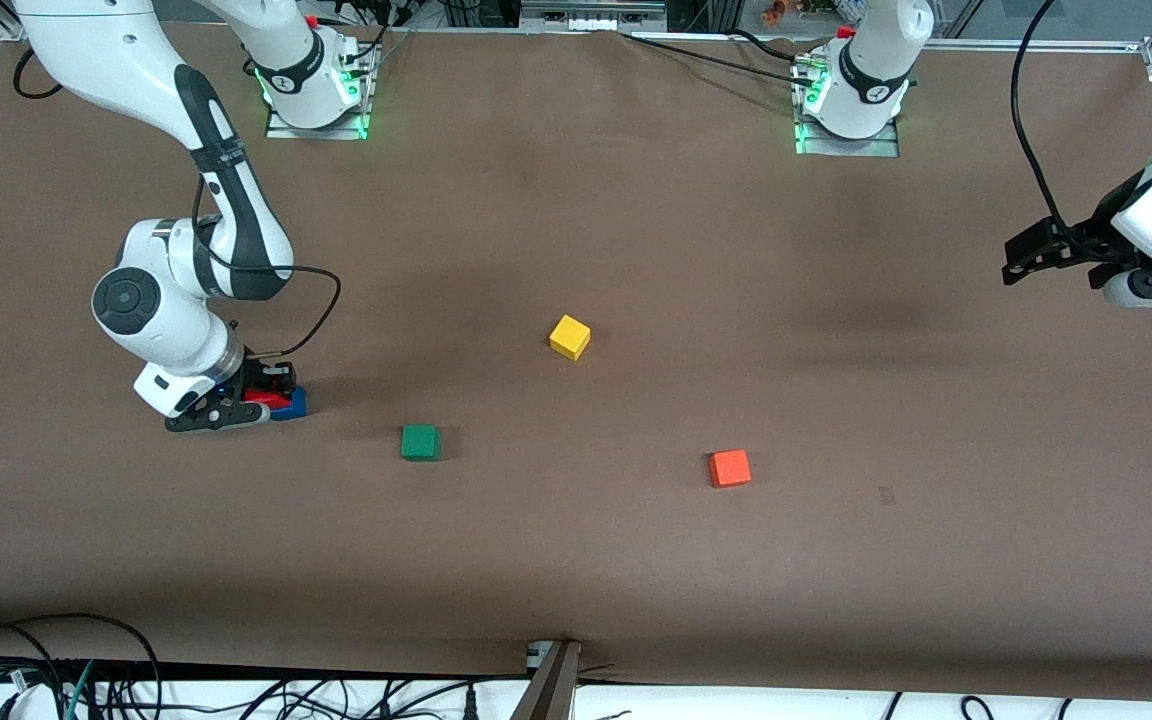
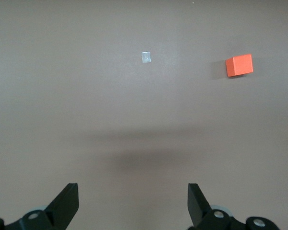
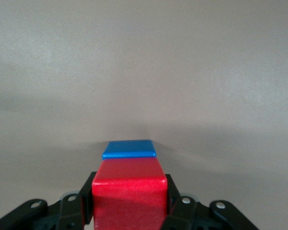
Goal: Pass red block to right arm, stack on blue
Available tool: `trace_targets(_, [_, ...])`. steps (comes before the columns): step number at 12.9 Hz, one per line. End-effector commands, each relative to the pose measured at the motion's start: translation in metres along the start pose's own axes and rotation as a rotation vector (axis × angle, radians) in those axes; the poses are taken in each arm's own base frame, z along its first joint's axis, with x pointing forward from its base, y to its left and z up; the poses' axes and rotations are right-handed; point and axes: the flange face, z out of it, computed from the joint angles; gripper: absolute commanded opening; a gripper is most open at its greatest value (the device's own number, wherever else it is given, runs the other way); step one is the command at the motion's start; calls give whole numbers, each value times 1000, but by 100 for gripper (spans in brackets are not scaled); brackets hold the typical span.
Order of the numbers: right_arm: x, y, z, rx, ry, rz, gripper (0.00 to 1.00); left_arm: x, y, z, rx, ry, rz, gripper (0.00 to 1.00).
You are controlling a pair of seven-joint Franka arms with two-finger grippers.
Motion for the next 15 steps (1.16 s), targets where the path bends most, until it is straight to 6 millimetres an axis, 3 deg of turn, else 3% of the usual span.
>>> trace_targets(1, [-4,-1,5,-15,10,3,17,1,1,-7,14,-6,-3,100])
trace_targets(4, [-3,-2,4,-15,12,3,19,1,2,-7,14,-6,0,100])
trace_targets(5, [-3,-1,4,-15,13,3,44,1,2,-6,14,-8,0,100])
trace_targets(6, [-1,-1,2,-15,15,0,96,0,2,-6,14,-14,2,100])
trace_targets(7, [0,1,-1,-16,18,1,100,0,2,-6,14,-16,0,100])
trace_targets(10, [8,2,-19,-14,24,0,100,0,2,-6,14,-16,2,100])
trace_targets(15, [39,2,-103,4,-95,0,100,0,3,-6,14,-17,3,100])
